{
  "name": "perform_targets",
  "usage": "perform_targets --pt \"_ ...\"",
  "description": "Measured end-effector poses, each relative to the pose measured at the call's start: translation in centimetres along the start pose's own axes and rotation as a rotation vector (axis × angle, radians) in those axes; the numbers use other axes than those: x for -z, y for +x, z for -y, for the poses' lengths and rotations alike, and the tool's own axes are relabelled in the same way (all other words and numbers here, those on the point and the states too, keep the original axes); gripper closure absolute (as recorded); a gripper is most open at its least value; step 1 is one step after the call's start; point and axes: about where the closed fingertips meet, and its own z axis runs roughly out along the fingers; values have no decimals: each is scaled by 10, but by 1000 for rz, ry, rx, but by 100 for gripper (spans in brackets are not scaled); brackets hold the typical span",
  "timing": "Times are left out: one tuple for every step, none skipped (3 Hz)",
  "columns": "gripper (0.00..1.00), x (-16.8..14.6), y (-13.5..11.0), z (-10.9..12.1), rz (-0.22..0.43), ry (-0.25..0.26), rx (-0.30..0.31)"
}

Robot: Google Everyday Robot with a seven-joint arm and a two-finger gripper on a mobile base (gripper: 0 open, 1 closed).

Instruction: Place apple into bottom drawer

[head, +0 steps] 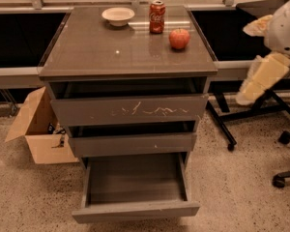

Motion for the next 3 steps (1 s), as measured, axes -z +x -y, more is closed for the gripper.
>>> perform_targets --pt "0 -28 -4 48 170 21 -2" --pt "0 -39 -5 58 210 14 -7" --pt "0 -39 -5 58 210 14 -7"
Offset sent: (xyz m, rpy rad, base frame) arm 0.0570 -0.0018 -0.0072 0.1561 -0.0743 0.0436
